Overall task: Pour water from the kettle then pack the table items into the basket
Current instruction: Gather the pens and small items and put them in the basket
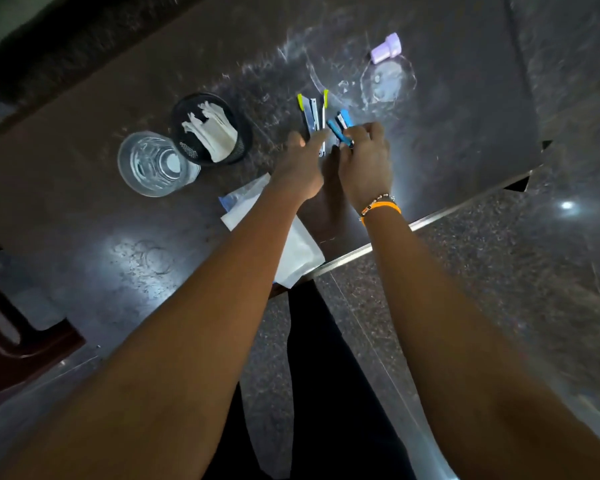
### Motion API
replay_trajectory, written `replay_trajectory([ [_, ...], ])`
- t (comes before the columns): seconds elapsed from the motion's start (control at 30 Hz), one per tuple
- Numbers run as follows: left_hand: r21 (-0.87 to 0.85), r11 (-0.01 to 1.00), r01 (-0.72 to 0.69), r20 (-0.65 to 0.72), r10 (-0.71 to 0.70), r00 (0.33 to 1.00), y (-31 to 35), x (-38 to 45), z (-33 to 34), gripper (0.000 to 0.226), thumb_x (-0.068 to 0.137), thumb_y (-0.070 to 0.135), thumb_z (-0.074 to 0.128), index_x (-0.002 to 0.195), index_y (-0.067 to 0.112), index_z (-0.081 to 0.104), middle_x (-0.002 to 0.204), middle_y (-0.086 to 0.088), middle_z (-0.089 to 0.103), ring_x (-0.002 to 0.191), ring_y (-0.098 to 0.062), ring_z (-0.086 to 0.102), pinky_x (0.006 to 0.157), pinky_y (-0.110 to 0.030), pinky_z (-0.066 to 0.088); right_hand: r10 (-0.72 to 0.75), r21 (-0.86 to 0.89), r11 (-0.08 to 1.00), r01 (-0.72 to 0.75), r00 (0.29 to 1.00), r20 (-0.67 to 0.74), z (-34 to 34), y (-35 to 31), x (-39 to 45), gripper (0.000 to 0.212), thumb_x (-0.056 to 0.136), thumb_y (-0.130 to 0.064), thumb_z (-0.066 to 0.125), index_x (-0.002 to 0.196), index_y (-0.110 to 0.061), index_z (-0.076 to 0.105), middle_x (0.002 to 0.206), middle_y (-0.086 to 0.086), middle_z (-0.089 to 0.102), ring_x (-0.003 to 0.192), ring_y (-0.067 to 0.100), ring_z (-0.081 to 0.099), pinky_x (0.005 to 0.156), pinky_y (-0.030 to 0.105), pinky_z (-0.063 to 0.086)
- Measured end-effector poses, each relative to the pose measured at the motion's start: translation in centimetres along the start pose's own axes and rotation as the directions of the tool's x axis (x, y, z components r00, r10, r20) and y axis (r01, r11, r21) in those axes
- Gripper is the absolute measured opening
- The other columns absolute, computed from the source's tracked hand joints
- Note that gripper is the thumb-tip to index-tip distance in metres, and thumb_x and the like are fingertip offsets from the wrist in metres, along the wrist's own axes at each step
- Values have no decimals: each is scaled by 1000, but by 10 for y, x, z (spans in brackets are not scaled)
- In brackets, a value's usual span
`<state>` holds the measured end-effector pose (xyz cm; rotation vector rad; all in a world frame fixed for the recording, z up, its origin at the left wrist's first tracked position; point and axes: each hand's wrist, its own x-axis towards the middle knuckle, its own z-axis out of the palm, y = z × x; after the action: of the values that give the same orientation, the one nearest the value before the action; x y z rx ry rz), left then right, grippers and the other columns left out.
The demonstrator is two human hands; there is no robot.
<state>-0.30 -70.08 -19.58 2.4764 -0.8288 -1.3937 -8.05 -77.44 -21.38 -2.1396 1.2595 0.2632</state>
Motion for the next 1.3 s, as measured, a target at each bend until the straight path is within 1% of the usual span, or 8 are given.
replay_trajectory([
  [0.3, 164, 984, 69, -163, -42, 986, 21, 21, 1, 23, 94, 13, 45, 114, 8, 55, 128, -19, 41, 107, -41, 55, 90, -45, 45, -115, -168, 978, 125, 991, 68, -2, 5, 25, 31, 87, -2, 45, 116, -10, 53, 123, 13, 50, 112, 32, 48, 74, 41, 45],
  [0.4, 185, 980, 68, -188, -33, 982, 11, 20, 3, 21, 92, 9, 51, 111, 7, 60, 124, -18, 46, 105, -38, 58, 90, -45, 49, -93, -67, 993, 96, 995, 44, -6, 8, 28, 28, 82, 1, 46, 107, -7, 56, 114, 16, 55, 101, 34, 54, 70, 34, 40],
  [0.63, -64, 997, 42, -279, -59, 958, -12, -21, 10, 23, 83, -5, 47, 86, 8, 65, 108, -15, 57, 89, -31, 59, 77, -34, 48, 166, 425, 892, -158, 986, 18, -5, 5, -6, 15, 74, 1, 61, 89, -2, 63, 76, 5, 60, 73, 18, 52, 69, 23, 41],
  [0.7, -138, 990, 35, -297, -75, 952, -18, -43, 7, 24, 81, -8, 48, 80, 9, 66, 102, -14, 60, 84, -28, 60, 71, -33, 47, 199, 513, 838, -187, 979, 33, -7, -5, -24, 14, 74, 1, 63, 86, -6, 63, 74, -1, 56, 72, 17, 54, 71, 27, 46],
  [0.8, -248, 967, 51, -269, -119, 956, -28, -81, 4, 20, 82, -3, 53, 80, 12, 68, 98, -13, 65, 89, -26, 61, 77, -35, 48, 211, 561, 805, -190, 977, 28, -12, -20, -51, 15, 74, 0, 64, 82, -11, 60, 79, -1, 59, 72, 14, 57, 70, 27, 49],
  [0.97, -431, 895, 113, -352, -282, 892, -52, -151, -8, 17, 79, 5, 62, 83, 19, 71, 96, -8, 64, 90, -24, 61, 80, -25, 40, 102, 673, 712, -201, 978, 184, -20, -65, -97, 16, 81, 3, 58, 83, -13, 55, 71, -4, 57, 69, 17, 55, 73, 41, 48],
  [1.13, -528, 842, 112, -392, -358, 847, -90, -208, -21, 25, 79, 7, 64, 92, 26, 73, 94, -6, 61, 87, -19, 64, 83, -24, 46, -29, 664, 724, -185, 954, 298, -11, -112, -139, 16, 84, 0, 54, 82, -16, 55, 74, -4, 57, 61, 5, 53, 63, 24, 48],
  [1.3, -707, 692, 147, -341, -515, 787, -144, -262, -20, 31, 78, 3, 62, 94, 27, 75, 91, -1, 74, 79, -12, 65, 70, -12, 41, -144, 609, 783, -127, 915, 376, 15, -155, -192, 21, 85, 1, 55, 76, -18, 54, 75, 1, 58, 69, 12, 54, 66, 28, 50],
])
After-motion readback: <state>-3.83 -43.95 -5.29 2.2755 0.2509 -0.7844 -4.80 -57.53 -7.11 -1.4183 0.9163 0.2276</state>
